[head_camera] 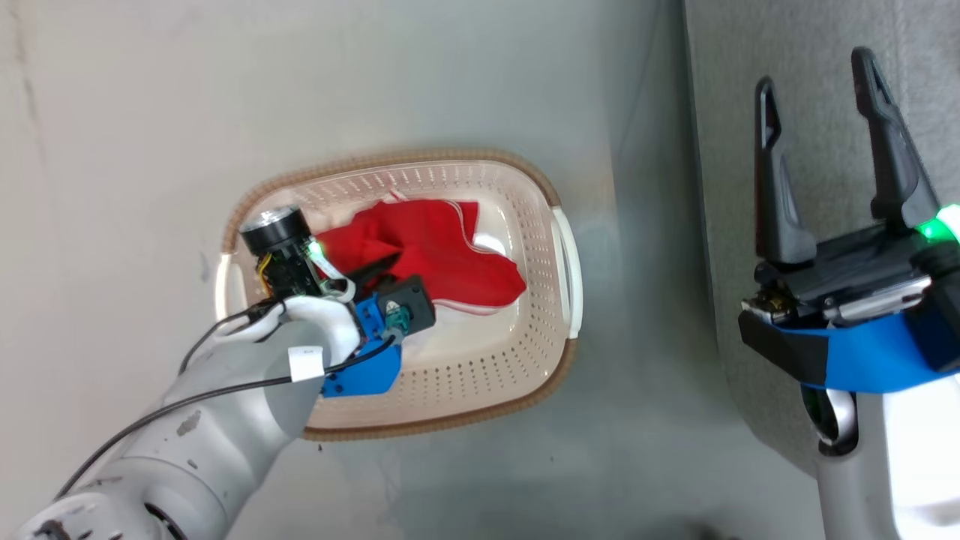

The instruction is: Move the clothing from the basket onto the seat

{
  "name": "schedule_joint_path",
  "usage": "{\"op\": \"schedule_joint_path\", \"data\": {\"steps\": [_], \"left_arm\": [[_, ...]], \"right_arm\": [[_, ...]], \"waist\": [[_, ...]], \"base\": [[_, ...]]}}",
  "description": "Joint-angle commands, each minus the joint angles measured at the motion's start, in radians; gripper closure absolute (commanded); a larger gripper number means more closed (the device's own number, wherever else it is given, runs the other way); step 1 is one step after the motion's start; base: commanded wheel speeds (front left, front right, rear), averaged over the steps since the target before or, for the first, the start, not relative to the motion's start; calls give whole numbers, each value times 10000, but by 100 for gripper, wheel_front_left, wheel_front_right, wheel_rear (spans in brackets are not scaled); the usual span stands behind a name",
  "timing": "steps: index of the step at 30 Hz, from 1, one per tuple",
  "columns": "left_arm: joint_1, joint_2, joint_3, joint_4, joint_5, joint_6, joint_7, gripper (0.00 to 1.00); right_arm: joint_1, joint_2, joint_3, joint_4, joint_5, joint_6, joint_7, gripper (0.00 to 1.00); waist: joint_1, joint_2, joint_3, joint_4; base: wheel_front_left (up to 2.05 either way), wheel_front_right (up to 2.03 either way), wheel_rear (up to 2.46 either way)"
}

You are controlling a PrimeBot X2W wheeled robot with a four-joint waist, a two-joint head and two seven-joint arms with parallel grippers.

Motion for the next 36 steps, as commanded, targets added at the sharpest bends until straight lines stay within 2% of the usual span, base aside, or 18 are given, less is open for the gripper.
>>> {"op": "schedule_joint_path", "data": {"steps": [1, 10, 17, 28, 36], "left_arm": [[122, -50, -33, -148, -194, -1, -73, 100], [595, 163, 506, -1934, -1371, 7, -75, 100], [1397, 348, 1406, -3286, -1781, 296, -76, 100], [2584, 689, 3283, -5553, -1940, 875, -78, 100], [3111, 732, 4657, -7043, -1795, 1034, -78, 100]], "right_arm": [[196, -4, -34, 79, 34, 1, -5, 0], [671, -6, -259, 435, -53, 1, -5, 0], [1220, -6, -417, 785, -57, 1, -5, 0], [1974, -7, -521, 1164, 107, 1, -3, 0], [2444, -6, -520, 1349, 194, 1, -5, 0]], "waist": [[1, 0, -317, -45], [1, 0, -1917, 377], [1, 0, -3218, 768], [1, 0, -4943, 1056], [1, 0, -5860, 1124]], "base": [[0, 0, 0], [0, 0, 0], [0, 0, 0], [0, 0, 0], [0, 0, 0]]}}
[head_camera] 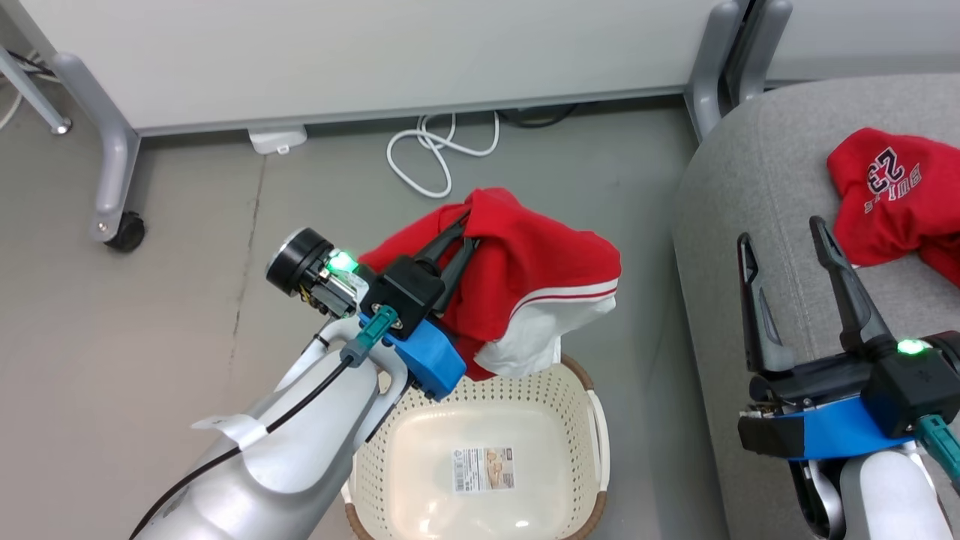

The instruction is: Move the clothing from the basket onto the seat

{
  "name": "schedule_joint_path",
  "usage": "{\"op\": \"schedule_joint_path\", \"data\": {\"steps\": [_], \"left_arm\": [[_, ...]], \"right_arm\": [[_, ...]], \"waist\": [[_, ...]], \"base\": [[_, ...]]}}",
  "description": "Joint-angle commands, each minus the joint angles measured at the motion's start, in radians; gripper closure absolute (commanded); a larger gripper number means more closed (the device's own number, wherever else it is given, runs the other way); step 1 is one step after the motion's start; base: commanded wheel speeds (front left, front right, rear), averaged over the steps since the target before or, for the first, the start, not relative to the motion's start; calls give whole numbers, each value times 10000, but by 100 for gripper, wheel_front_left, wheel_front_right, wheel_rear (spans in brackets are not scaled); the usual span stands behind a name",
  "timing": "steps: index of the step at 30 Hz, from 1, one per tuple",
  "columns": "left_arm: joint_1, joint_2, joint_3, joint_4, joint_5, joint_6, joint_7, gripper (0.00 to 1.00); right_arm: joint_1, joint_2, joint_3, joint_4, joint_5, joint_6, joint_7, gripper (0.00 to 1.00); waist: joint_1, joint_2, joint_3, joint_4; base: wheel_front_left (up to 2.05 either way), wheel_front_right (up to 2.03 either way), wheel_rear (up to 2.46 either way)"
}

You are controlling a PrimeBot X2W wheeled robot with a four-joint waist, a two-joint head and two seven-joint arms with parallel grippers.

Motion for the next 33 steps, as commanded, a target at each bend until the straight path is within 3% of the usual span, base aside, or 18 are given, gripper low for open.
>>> {"op": "schedule_joint_path", "data": {"steps": [1, 14, 24, 33], "left_arm": [[139, 8, 299, -338, 93, 56, -51, 100], [351, -51, 1621, -2465, 510, -84, -52, 100], [376, 29, 1682, -2954, 788, -198, -52, 100], [444, -83, 1649, -2897, 907, -283, -52, 100]], "right_arm": [[210, -7, 23, 65, 33, 1, -3, 0], [728, -7, 104, 118, 296, 1, -1, 0], [691, -7, 220, -241, 465, 1, -1, 0], [-28, -527, 1467, -455, 366, 1, -2, 0]], "waist": [[2, -1, -248, -80], [2, -1, -1029, -69], [2, -1, -1056, -47], [2, -1, -955, -7]], "base": [[0, 0, 0], [0, 0, 0], [0, 0, 0], [0, 0, 0]]}}
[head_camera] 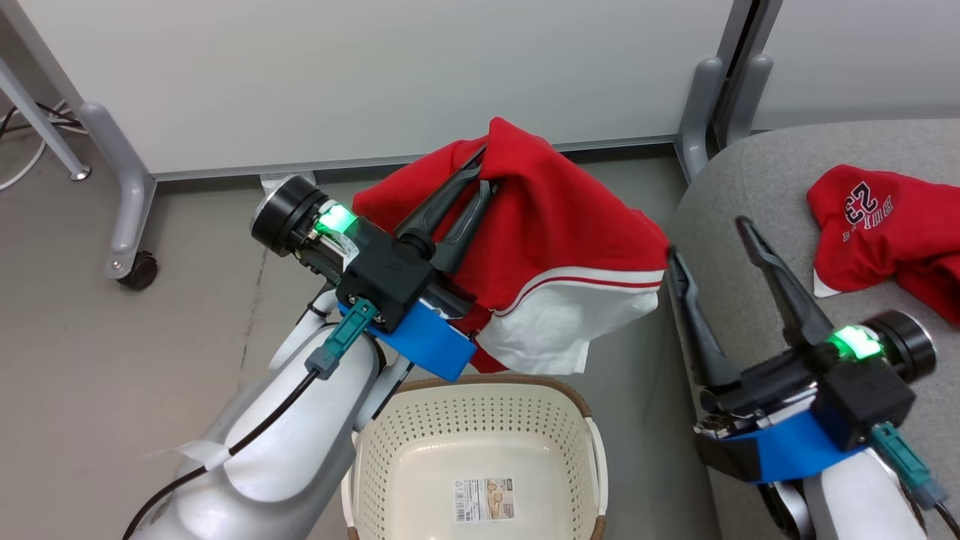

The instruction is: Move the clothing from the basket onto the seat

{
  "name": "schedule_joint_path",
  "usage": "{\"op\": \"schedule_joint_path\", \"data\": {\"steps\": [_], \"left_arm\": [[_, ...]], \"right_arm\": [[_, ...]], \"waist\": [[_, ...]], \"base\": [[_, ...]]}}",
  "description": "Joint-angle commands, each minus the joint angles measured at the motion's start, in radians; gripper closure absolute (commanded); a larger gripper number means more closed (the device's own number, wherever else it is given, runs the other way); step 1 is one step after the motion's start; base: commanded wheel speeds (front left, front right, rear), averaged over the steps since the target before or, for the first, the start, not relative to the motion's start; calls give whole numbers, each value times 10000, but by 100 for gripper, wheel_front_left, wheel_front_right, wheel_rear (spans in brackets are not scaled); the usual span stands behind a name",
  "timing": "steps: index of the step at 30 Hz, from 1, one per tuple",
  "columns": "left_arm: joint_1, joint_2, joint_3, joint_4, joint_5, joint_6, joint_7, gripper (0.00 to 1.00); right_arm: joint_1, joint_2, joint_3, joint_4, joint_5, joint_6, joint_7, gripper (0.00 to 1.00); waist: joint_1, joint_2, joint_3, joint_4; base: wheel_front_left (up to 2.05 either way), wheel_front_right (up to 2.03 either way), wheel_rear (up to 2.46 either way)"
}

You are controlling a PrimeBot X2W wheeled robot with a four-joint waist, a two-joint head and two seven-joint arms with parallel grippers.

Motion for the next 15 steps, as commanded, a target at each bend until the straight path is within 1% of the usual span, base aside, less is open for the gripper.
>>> {"op": "schedule_joint_path", "data": {"steps": [1, 6, 15], "left_arm": [[68, -44, -11, 29, 59, -29, -50, 100], [24, -232, -107, 0, 138, -113, -50, 100], [65, -565, -441, -171, 362, -293, -50, 100]], "right_arm": [[-250, -209, 249, 44, 68, 1, -3, 0], [-1055, -939, 1288, 456, 190, 1, -3, 0], [-2397, -2016, 2636, 1665, 544, 1, -3, 0]], "waist": [[0, -1, 23, 18], [0, -1, 121, 155], [0, -1, 261, 481]], "base": [[0, 0, 0], [0, 0, 0], [0, 0, 0]]}}
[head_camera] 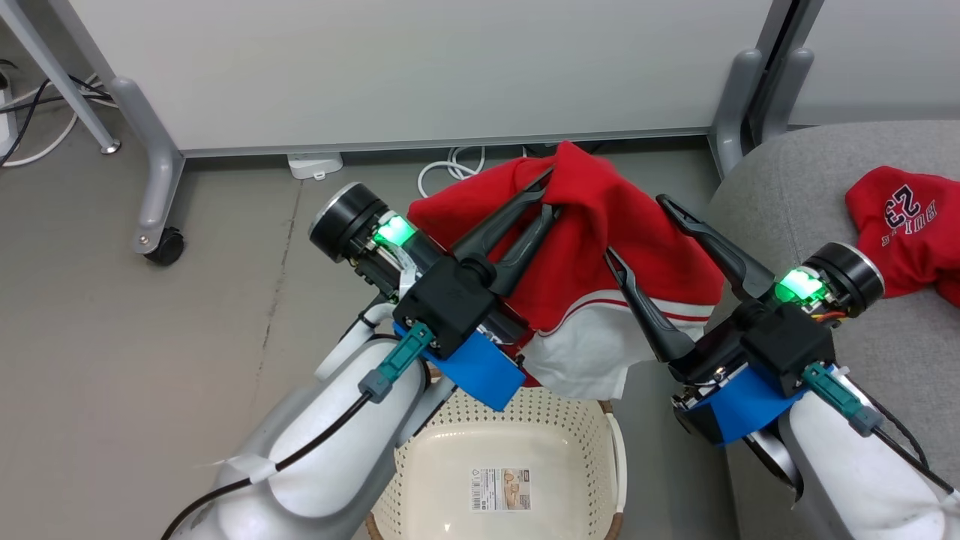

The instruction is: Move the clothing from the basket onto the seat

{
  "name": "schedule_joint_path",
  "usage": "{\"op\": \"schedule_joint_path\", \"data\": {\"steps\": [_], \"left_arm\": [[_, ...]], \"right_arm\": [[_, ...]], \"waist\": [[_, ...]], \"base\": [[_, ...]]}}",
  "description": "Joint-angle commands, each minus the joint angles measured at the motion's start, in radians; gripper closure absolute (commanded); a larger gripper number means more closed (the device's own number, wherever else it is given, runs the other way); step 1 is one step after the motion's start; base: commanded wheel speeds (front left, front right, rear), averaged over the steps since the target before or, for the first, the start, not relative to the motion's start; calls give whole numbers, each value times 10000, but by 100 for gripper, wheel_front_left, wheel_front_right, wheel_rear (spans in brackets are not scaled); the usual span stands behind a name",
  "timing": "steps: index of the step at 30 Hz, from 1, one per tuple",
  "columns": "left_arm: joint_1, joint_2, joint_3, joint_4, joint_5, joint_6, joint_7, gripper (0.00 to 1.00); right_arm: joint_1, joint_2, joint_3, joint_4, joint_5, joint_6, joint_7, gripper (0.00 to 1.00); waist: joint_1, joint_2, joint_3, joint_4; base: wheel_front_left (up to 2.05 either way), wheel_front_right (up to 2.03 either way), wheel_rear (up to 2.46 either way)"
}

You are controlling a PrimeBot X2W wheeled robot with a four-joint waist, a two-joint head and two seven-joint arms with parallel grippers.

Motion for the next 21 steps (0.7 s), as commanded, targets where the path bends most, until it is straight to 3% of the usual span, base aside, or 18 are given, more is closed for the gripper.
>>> {"op": "schedule_joint_path", "data": {"steps": [1, 9, 17, 18, 19, 20, 21], "left_arm": [[79, -71, -37, -79, 43, -20, -50, 100], [113, -238, -432, -219, 205, -191, -50, 100], [45, -330, -640, -312, 261, -294, -50, 100], [44, -332, -644, -323, 257, -297, -50, 100], [41, -331, -641, -338, 251, -306, -50, 100], [40, -328, -627, -352, 245, -305, -50, 100], [41, -316, -614, -351, 245, -313, -50, 100]], "right_arm": [[-251, -179, 188, 205, 110, 1, -2, 0], [-1080, -727, 1470, 1174, 983, 1, -2, 0], [-1456, -830, 2041, 1399, 1642, 1, -1, 0], [-1474, -812, 2059, 1384, 1672, 1, -1, 6], [-1474, -786, 2056, 1349, 1693, 1, -1, 76], [-1420, -764, 2062, 1379, 1753, 1, -1, 100], [-1398, -761, 2066, 1399, 1753, 1, -1, 100]], "waist": [[-1, -1, 19, 52], [-1, -1, 50, 237], [-1, -1, 61, 331], [-1, -1, 68, 336], [-1, -1, 77, 339], [-1, -1, 84, 339], [-1, -1, 87, 338]], "base": [[0, 0, 0], [0, 0, 0], [0, 0, 0], [0, 0, 0], [0, 0, 0], [0, 0, 0], [0, 0, 0]]}}
